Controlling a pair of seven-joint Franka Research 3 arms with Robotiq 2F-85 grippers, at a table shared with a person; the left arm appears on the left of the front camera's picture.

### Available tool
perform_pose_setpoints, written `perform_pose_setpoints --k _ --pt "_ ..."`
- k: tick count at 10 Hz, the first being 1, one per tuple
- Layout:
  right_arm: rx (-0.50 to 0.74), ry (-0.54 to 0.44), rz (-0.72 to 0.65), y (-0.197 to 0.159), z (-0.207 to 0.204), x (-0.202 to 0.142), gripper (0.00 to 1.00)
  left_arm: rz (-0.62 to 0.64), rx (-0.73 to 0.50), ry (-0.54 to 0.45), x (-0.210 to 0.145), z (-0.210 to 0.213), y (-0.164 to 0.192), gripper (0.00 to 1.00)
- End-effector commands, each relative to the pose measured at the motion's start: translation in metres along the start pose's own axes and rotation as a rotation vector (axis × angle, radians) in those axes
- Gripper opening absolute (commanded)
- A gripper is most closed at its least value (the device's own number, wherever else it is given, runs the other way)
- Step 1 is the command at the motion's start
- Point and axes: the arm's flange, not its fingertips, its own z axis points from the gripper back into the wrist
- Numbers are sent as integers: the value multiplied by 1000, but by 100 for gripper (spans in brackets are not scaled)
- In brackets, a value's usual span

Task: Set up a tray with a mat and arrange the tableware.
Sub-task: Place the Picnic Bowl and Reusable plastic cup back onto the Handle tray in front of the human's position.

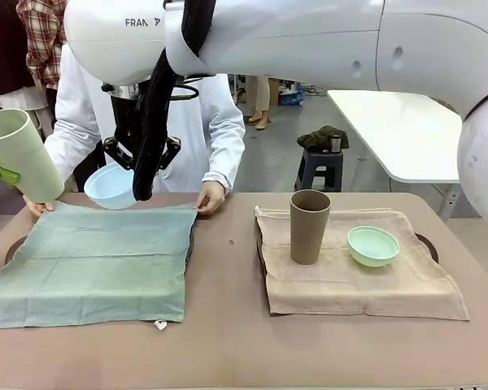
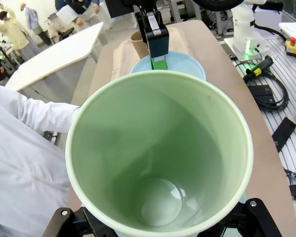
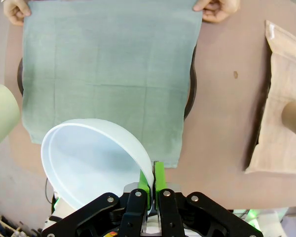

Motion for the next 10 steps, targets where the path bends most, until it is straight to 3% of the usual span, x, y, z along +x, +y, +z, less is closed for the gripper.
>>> perform_pose_setpoints --k 1,7,8,10 --pt "9 2 11 4 4 5 0 -16 -2 0 1 2 1 0" --pt "9 2 11 4 4 5 0 -16 -2 0 1 2 1 0" --pt "0 0 0 0 0 0 5 0 0 0 0 0 0 85" --pt "45 22 71 -4 -51 23 5 -9 -43 -4 -47 -26 11 85"
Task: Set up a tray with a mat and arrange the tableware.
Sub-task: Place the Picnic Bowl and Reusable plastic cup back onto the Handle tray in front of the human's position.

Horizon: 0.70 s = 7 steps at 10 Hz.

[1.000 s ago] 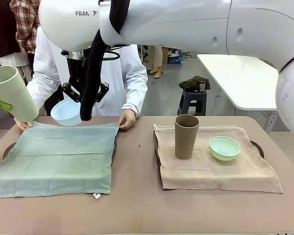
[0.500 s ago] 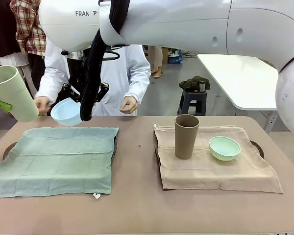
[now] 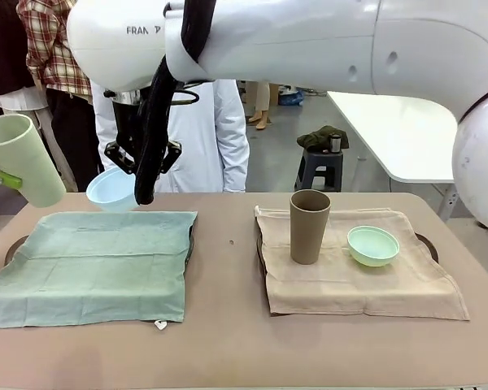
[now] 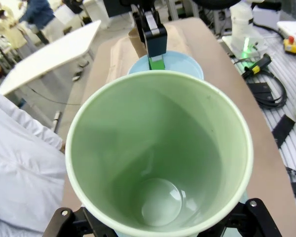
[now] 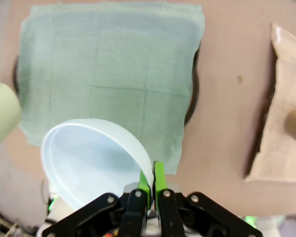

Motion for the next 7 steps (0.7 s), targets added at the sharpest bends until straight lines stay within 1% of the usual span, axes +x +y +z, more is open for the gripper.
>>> perform_pose_setpoints --k 1,3,4,5,7 --pt "75 21 52 -5 -53 23 5 -6 -8 -19 -44 -24 11 85" --pt "97 12 63 -4 -100 45 5 17 -28 -2 -78 -43 17 85" --pt "100 32 59 -5 -119 51 5 53 -40 6 -92 -54 17 85" --pt "101 53 58 -4 -133 56 5 76 -45 -1 -104 -60 20 85" --pt "91 87 61 -1 -153 58 5 67 -20 -55 -119 -68 27 85"
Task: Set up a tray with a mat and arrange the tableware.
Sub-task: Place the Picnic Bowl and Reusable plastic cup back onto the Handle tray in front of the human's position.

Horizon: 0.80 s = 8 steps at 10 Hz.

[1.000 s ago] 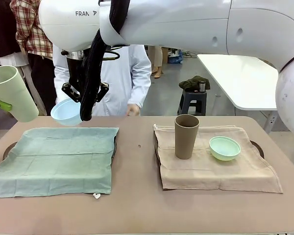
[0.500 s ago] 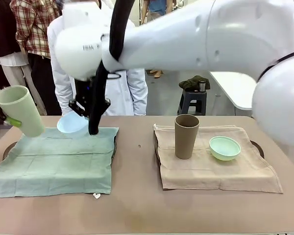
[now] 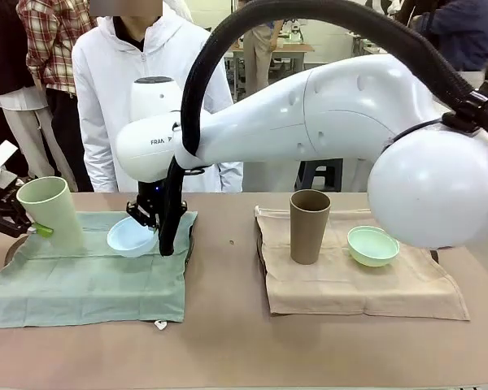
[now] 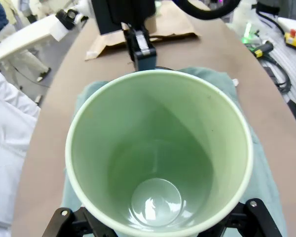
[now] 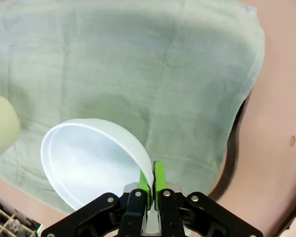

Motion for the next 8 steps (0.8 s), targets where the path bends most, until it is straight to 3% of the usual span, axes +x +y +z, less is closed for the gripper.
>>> perform_pose_setpoints --k 1,3,4,7,8 --pt "25 21 20 11 6 7 5 -43 40 -73 -3 1 13 85" --pt "13 32 44 14 7 7 5 3 81 -50 -6 -2 18 85" --pt "9 5 7 5 -2 -2 5 5 24 -35 -3 -2 11 85" --pt "9 9 13 7 0 -2 5 11 36 -41 -6 -3 14 85" --pt "33 15 15 3 -3 1 5 23 18 -35 -58 14 17 85"
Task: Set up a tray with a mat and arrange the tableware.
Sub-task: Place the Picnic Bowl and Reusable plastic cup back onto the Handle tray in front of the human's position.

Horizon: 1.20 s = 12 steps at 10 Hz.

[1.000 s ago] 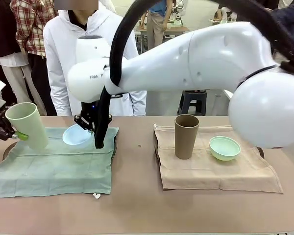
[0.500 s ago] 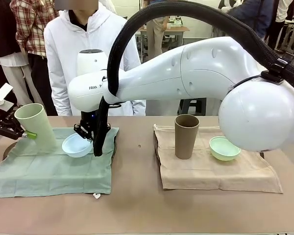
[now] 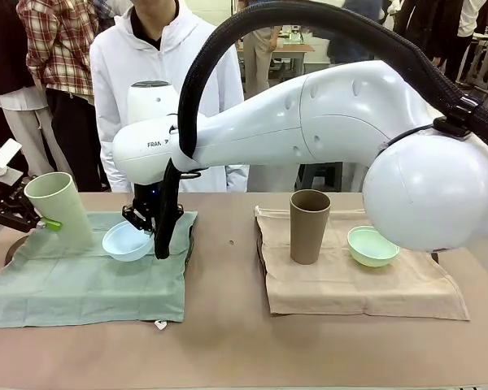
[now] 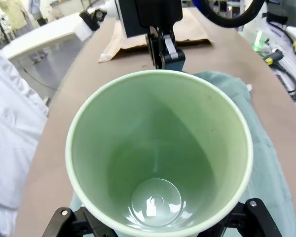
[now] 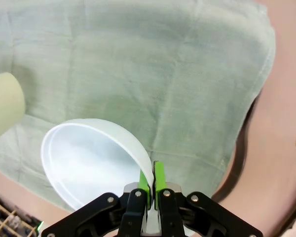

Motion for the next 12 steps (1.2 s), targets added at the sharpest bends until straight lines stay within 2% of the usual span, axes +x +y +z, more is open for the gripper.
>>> perform_pose_setpoints --k 1,7,8,9,10,11,12 --pt "43 13 4 -6 -5 4 5 0 -26 1 -40 11 6 85" --pt "87 56 -15 -16 -26 18 5 -1 -70 17 -41 -6 3 85" --pt "88 63 -11 -16 -27 19 65 -9 -70 20 -41 -5 3 85" --pt "83 62 0 -15 -25 17 65 -16 -71 13 -39 -3 0 100" --pt "70 55 -8 -14 -21 15 100 -22 -71 22 -35 -1 -2 100" --pt "56 43 -19 -14 -14 11 29 -28 -70 35 -30 4 -4 100" --pt "47 32 -19 -15 -6 5 100 -38 -61 66 -27 10 -7 100"
